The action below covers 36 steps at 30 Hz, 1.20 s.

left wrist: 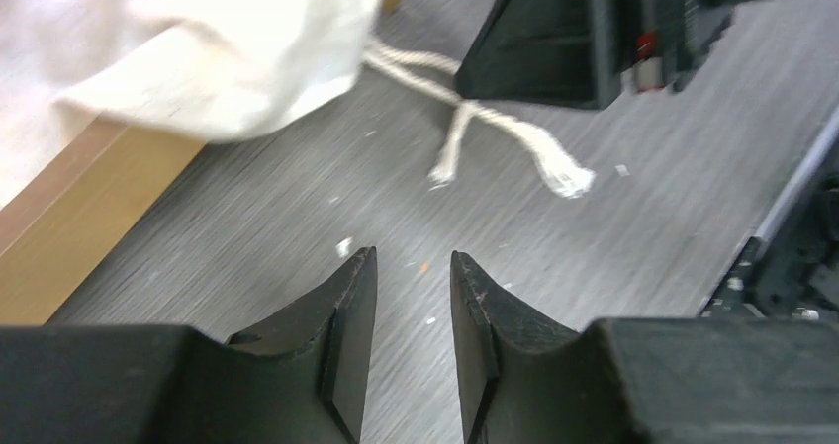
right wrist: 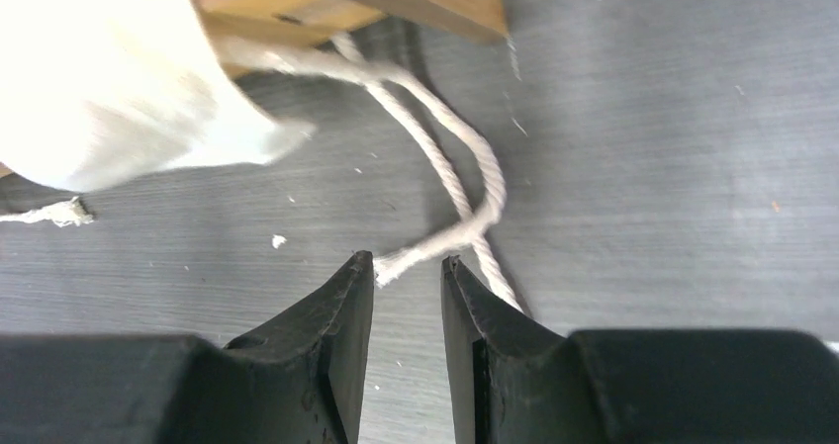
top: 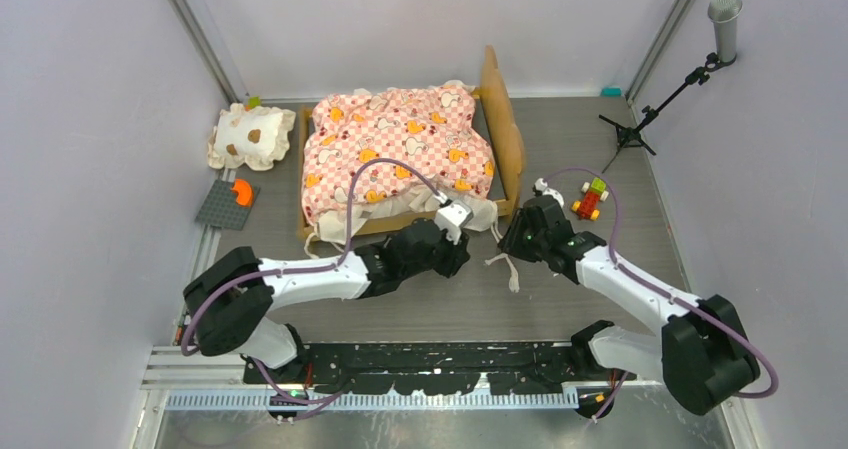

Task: Set up the pet bed
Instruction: Cross the ropes on the bed frame.

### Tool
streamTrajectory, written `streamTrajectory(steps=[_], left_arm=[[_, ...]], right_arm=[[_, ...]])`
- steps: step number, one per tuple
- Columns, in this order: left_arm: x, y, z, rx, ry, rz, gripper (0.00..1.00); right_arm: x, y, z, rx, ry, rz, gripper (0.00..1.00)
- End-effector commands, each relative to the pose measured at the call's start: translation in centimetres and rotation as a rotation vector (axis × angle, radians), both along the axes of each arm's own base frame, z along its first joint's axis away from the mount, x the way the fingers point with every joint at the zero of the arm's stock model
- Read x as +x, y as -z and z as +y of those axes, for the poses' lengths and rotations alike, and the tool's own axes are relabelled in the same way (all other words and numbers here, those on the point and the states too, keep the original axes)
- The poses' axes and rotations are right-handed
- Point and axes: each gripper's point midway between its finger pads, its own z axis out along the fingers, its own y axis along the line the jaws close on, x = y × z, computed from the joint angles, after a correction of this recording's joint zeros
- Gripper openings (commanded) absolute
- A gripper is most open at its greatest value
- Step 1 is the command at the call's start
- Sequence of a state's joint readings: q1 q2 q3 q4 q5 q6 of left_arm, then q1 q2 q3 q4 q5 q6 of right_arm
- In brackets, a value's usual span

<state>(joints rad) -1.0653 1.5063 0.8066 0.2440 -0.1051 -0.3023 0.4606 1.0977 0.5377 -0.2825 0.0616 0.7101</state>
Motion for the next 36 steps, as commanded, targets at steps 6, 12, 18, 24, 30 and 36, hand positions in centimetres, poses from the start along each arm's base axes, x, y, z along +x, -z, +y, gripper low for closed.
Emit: streamTrajectory(steps=[6, 12, 18, 24, 30, 36], left_arm=[[1.8, 0.2, 4.7, -0.035, -0.137, 0.014, 0.3], [2.4, 0.0, 5.4, -0.066, -0.16, 0.042, 0.28], [2.5, -0.8, 4.5, -0.129, -0.142, 0.081, 0.25], [2.2, -0.7, 3.3, -0.17, -0.12, 0.124, 0.24], [1.9, -1.0, 2.9, -0.2, -0.11, 0.139, 0.26], [2.4, -1.1, 2.5, -0.194, -0.114, 0.133, 0.26]], right_arm=[[4.9, -2.9, 3.8, 0.023, -0.205, -0.18, 0.39], [6.4, -2.0, 4.5, 0.009, -0.237, -0.213, 0.39], [7.2, -0.8, 4.4, -0.024, -0.24, -0.214, 0.33], [7.0, 0.4, 4.3, -0.035, -0.242, -0.185, 0.31], [6.4, 0.7, 3.0, -0.025, -0.146, -0.195, 0.31], [4.8, -1.1, 2.7, 0.036, -0.104, -0.193, 0.34]])
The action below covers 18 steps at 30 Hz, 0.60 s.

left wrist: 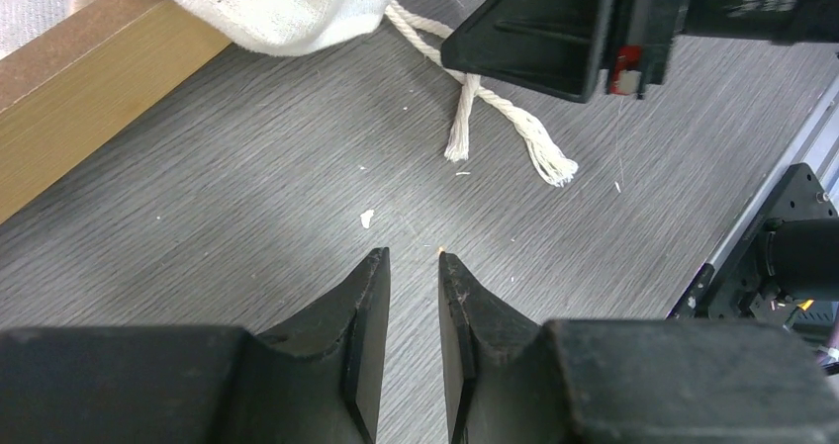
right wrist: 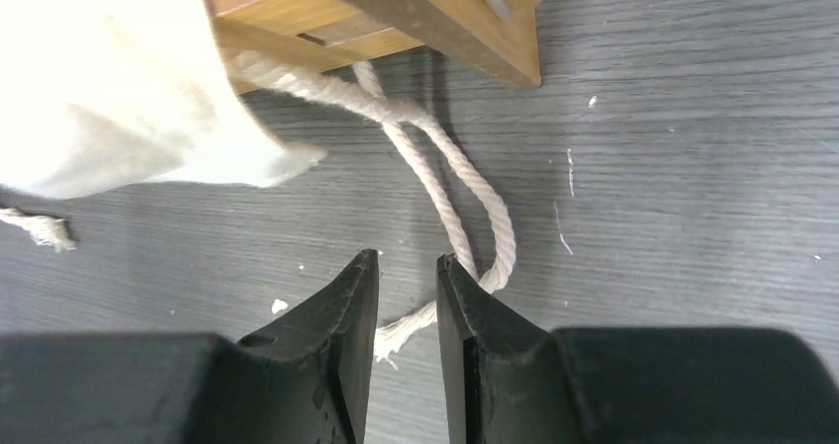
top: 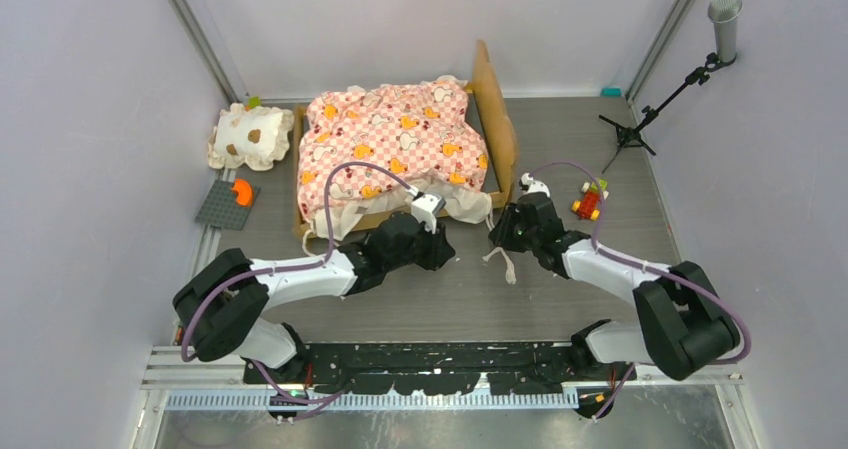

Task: Set up the pet bed
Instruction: Cross the ropes on the bed frame.

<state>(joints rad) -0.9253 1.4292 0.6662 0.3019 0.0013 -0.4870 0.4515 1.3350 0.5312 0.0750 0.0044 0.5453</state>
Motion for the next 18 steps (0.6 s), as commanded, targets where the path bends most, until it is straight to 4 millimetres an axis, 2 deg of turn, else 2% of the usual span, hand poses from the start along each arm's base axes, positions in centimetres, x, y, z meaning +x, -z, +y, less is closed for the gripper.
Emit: streamTrajectory(steps=[1, 6, 11, 18], left_arm=[[1.1, -2.6, -1.6, -0.072, 0.003, -0.047, 0.26], [1.1, -1.9, -1.6, -0.069, -0.001, -0.034, 0.24], [1.1, -1.8, -1.5, -0.067, -0.001, -0.033, 0.23], [0.9, -1.8, -1.3, -0.066, 0.0, -0.035, 0.22]], right_arm=[[-0.1, -3.0, 0.2, 0.063, 0.04, -0.042, 0.35], [-2.1, -3.0, -0.5, 0.084, 0.091, 0.041, 0.36], [-4.0, -2.3, 0.0, 0.173, 0.148, 0.138, 0.35], [-3.9, -0.9, 0.4, 0.163, 0.244, 0.157, 0.38]])
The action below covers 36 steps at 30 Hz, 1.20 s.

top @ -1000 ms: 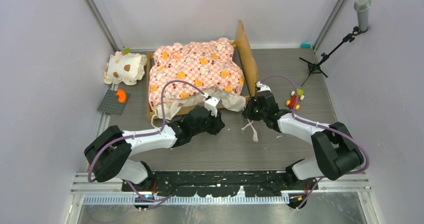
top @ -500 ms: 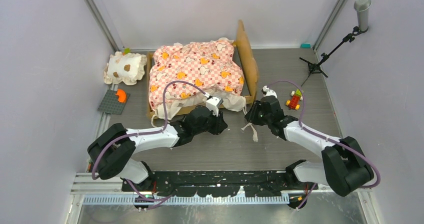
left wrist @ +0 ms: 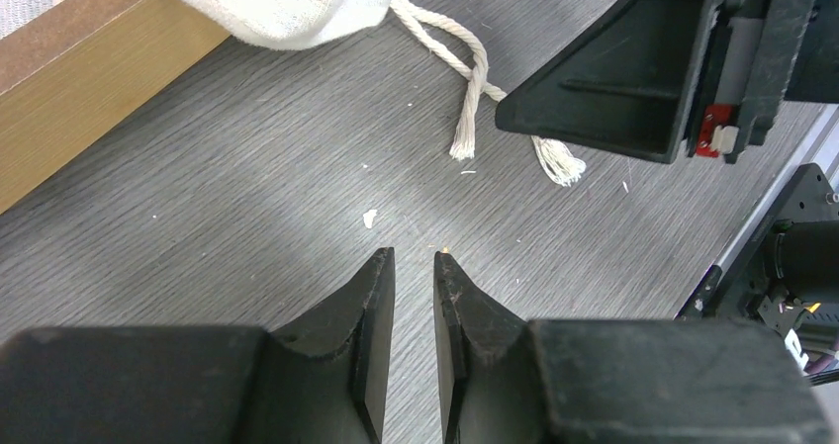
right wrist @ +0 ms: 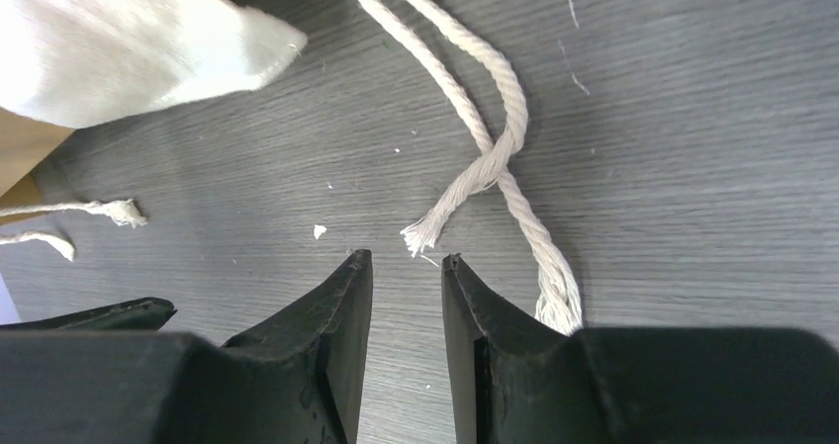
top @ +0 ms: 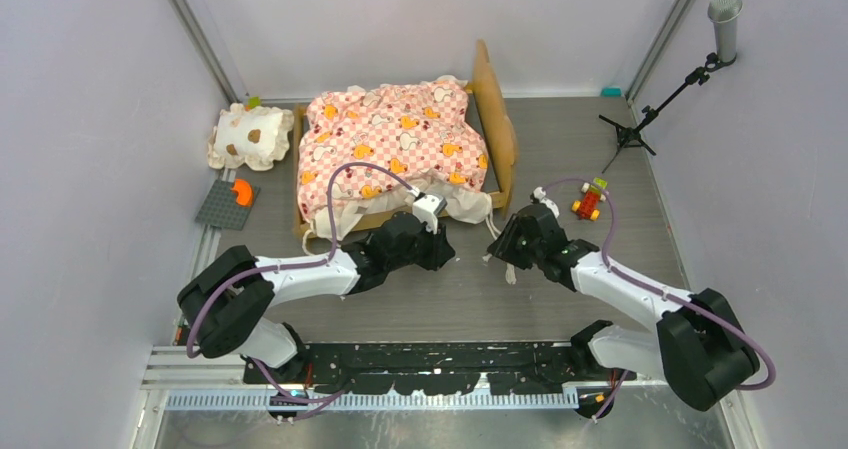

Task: Set up the pet bed
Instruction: Cross the ropes on the bed frame.

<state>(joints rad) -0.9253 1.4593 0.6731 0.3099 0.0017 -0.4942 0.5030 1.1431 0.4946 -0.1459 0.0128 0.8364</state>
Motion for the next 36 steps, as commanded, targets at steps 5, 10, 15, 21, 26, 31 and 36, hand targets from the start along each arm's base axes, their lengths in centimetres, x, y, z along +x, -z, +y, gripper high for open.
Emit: streamTrajectory(steps=[5, 10, 15, 21, 26, 31, 36], left_arm=[[0.5, -2.8, -0.8, -0.083, 0.001, -0.055, 0.22], [0.3, -2.8, -0.5, -0.082, 0.004, -0.061, 0.22], [0.2, -2.8, -0.3, -0.084, 0.003, -0.062, 0.22], [-0.1, -2.9, 0.1, -0.089, 0.004, -0.067, 0.22], [0.3, -2.9, 0.5, -0.081, -0.022, -0.079, 0.22], [0.3, -2.9, 0.7, -0.08, -0.027, -0.083, 0.22], [0.2, -2.8, 1.1, -0.077, -0.035, -0.086, 0.22]], right_arm=[[0.9, 1.6, -0.4, -0.061, 0.125, 0.032, 0.39], [0.6, 2.9, -0.6, -0.126, 0.121, 0.065, 0.4], [0.4, 3.9, -0.1, -0.167, 0.103, 0.083, 0.41], [1.2, 3.6, -0.7, -0.188, 0.152, 0.049, 0.42], [1.4, 4.2, -1.3, -0.252, 0.157, 0.069, 0.42], [1.0, 5.5, -1.1, -0.27, 0.139, 0.105, 0.17], [1.2, 4.3, 0.4, -0.195, 0.102, 0.068, 0.01]])
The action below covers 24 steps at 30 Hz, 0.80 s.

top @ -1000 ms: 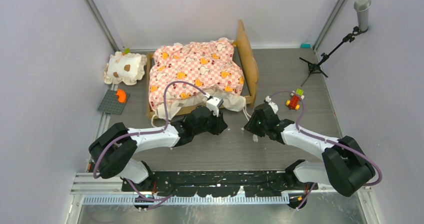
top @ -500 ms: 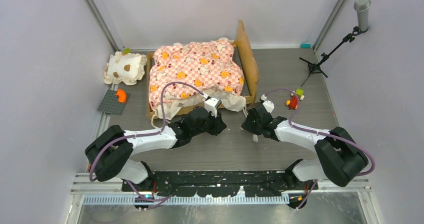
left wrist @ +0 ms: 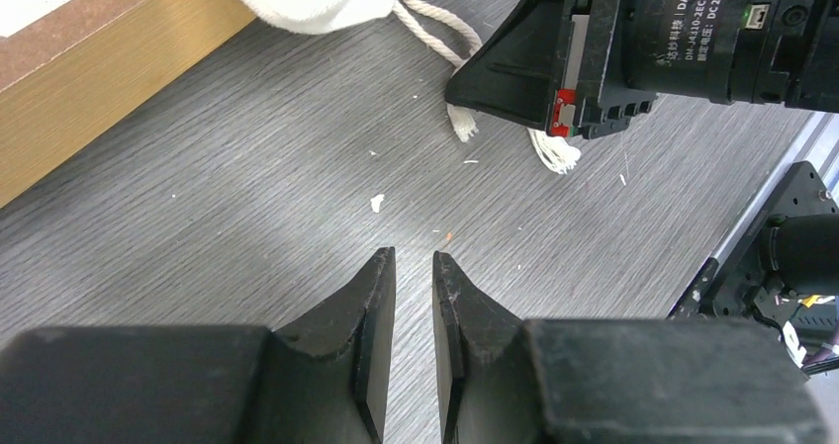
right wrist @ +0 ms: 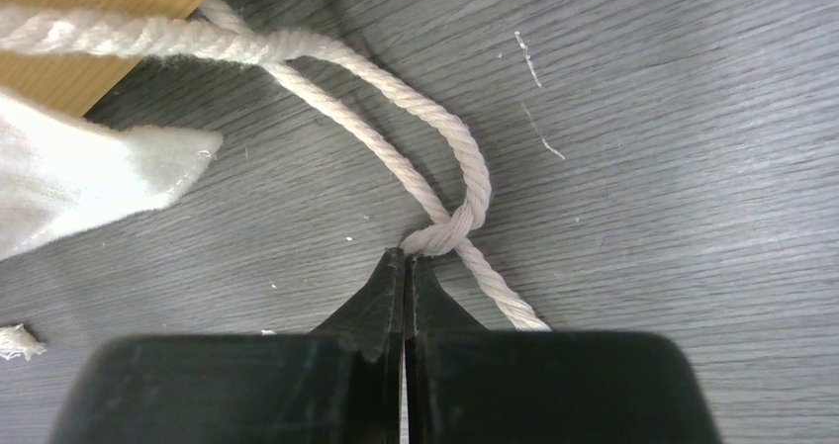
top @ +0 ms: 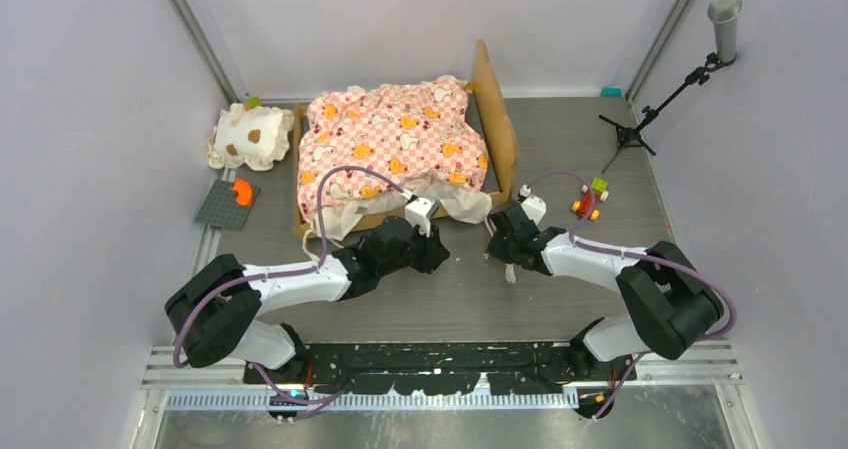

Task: Set up the pet bed
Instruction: Cross the ropes on the bed frame.

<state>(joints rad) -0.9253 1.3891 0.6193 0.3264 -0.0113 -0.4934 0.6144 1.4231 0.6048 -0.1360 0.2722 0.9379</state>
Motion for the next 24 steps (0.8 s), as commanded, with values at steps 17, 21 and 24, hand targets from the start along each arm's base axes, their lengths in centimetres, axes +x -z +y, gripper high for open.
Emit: streamTrajectory(steps=[17, 21, 24], left_arm=[[0.5, -2.5, 0.3, -0.052, -0.019, -0.061, 0.21], [0.4, -2.5, 0.4, -0.044, -0.015, -0.064, 0.21], [0.4, -2.5, 0.5, -0.041, -0.016, -0.064, 0.21]], right_arm=[[-3.1, -6.2, -8.5, -0.332, 0.061, 0.037, 0.08], [-3.6, -6.7, -10.0, -0.418, 0.085, 0.077, 0.43], [-3.5, -7.3, -9.4, -0.385, 0.046, 0.053, 0.47]])
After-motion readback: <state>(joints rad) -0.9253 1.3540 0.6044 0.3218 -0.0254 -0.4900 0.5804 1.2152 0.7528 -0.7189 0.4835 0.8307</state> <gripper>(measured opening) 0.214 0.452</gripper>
